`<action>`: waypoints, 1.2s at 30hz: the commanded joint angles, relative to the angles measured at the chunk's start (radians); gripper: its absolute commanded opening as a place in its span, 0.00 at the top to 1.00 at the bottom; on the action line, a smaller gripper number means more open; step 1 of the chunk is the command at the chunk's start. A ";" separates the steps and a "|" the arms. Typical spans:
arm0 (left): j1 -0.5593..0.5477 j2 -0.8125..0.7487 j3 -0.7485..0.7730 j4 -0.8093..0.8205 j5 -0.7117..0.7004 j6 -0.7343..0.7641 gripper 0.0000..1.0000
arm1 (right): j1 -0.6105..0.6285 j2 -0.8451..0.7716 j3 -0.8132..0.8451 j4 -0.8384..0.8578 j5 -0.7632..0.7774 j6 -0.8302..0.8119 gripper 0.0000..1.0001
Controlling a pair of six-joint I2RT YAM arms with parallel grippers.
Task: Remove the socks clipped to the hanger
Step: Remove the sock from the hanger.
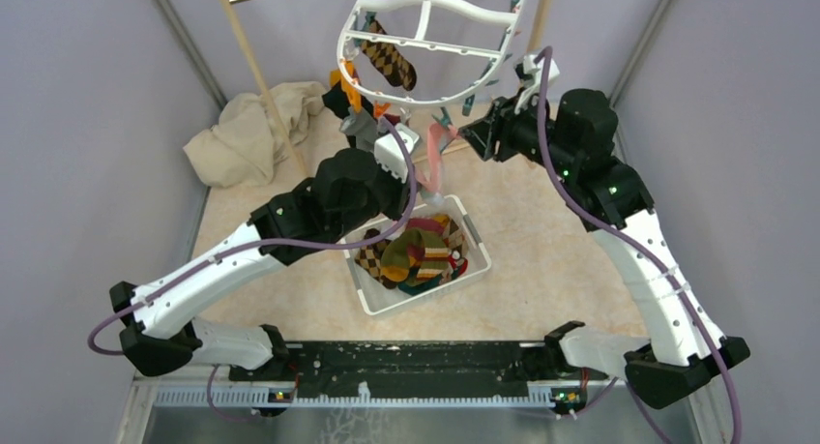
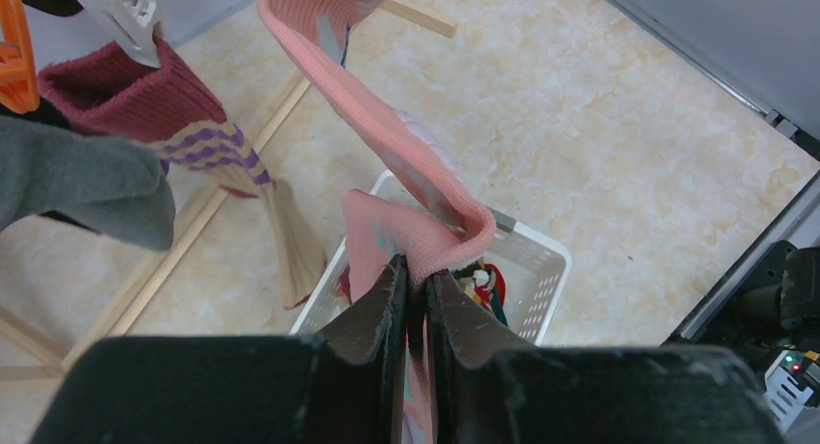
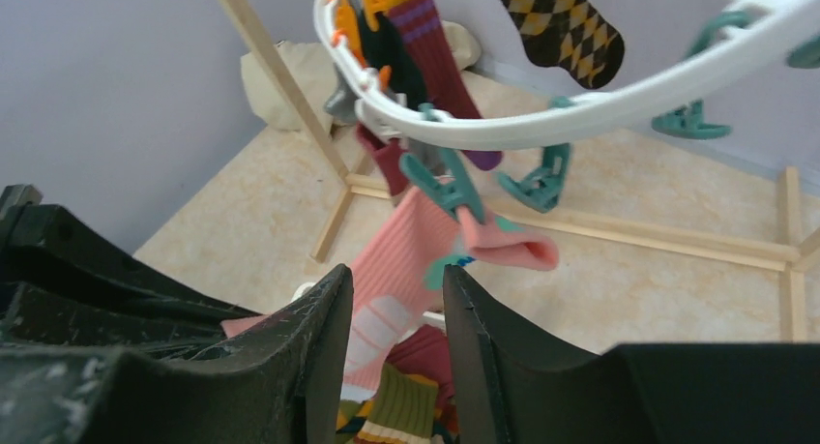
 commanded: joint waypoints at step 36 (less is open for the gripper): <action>-0.018 -0.028 0.148 -0.055 0.041 -0.016 0.83 | 0.187 0.088 0.050 0.107 0.282 -0.135 0.46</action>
